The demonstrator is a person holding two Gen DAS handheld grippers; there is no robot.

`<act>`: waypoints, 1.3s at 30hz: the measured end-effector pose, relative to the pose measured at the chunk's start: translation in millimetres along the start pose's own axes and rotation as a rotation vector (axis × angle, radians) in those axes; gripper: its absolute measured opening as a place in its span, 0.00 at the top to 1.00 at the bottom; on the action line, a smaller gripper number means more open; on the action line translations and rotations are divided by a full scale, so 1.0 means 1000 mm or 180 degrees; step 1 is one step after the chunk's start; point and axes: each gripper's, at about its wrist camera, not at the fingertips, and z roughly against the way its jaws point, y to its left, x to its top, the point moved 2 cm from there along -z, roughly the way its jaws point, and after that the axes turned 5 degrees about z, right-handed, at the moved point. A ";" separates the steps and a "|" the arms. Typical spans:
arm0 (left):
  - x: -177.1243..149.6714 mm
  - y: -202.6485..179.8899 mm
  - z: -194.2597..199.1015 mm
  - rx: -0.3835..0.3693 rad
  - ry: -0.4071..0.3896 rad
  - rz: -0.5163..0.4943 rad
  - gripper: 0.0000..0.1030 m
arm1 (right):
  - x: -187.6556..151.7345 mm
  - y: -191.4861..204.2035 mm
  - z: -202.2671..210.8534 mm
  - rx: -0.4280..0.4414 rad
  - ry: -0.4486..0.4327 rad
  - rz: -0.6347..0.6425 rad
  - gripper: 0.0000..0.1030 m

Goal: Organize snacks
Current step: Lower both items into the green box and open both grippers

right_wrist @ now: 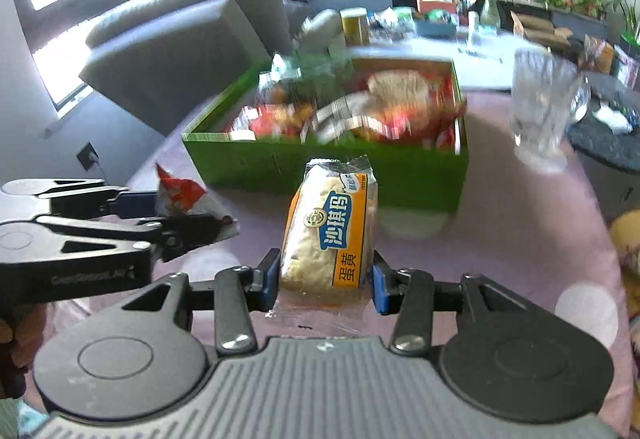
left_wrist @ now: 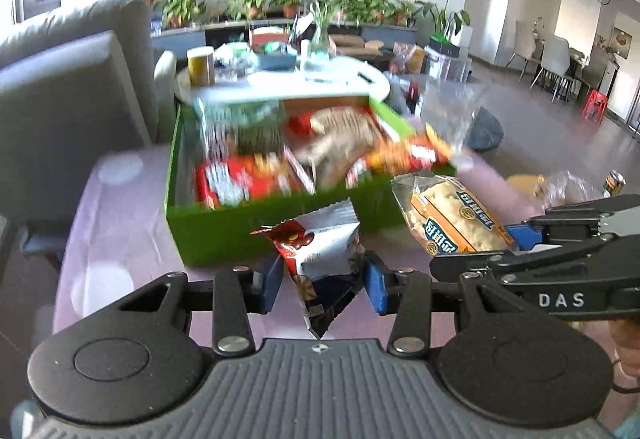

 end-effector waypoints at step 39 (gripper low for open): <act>0.078 0.047 -0.097 0.0356 -0.0252 -0.0021 0.30 | 0.112 -0.042 -0.076 -0.0071 -0.0271 -0.0265 0.26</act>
